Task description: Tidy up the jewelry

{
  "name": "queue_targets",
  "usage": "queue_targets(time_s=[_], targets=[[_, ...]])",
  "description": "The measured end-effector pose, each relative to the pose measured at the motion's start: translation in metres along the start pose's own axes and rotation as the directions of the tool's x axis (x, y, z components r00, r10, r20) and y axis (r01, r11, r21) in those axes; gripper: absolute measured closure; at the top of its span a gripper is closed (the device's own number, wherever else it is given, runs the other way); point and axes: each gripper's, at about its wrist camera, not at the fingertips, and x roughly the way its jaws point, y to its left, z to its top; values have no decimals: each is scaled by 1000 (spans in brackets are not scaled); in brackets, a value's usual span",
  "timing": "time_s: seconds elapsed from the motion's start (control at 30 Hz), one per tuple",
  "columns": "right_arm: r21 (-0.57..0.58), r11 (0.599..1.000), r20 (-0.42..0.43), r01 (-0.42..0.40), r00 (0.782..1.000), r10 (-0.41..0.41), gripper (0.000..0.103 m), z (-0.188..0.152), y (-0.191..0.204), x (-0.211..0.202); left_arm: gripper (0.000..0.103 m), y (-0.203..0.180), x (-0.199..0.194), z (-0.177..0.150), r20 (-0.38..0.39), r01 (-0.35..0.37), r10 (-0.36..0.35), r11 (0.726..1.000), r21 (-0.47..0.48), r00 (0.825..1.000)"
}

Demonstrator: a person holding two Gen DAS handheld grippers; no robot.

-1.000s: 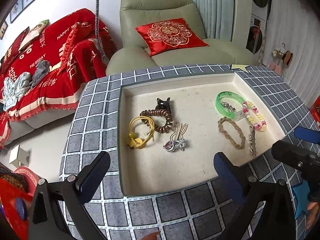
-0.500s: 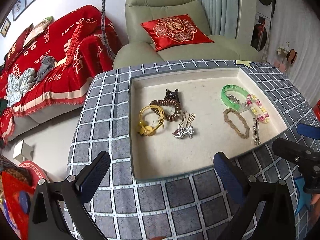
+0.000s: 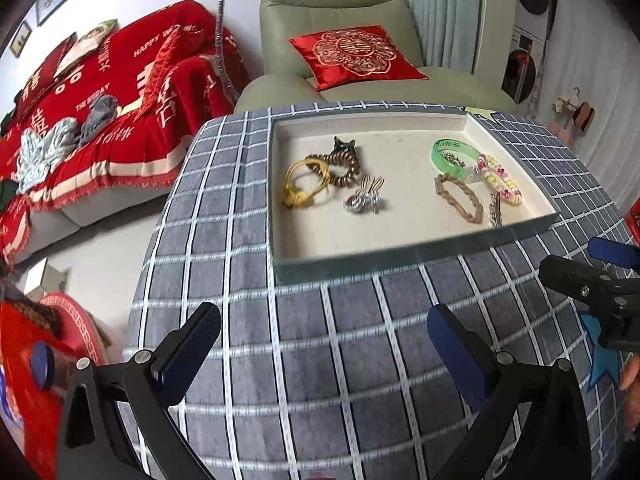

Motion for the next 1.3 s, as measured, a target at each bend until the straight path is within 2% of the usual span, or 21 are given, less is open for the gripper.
queue_targets(time_s=[0.27,0.5,0.73,0.9,1.1,1.3], targets=[[-2,1000,71,16,997,-16,0,-19,1,-20,0,-5,-27,-23,68,-22,23,1000,-22,997],[-16,999,164,42,986,-39,0,-37,10,-41,0,-5,-43,-42,130,-54,62,997,-57,990],[-18,996,261,83,962,-75,0,-52,11,-58,0,-4,-55,-52,191,-76,95,992,-104,977],[-18,993,327,113,940,-101,0,-59,13,-71,0,-5,-59,-57,206,-73,99,989,-129,974],[-44,986,368,159,921,-132,0,-68,16,-81,0,-11,-65,-58,230,-90,115,989,-118,966],[-23,988,369,153,920,-134,0,-73,12,-88,0,-15,-72,-59,241,-83,108,990,-112,965]])
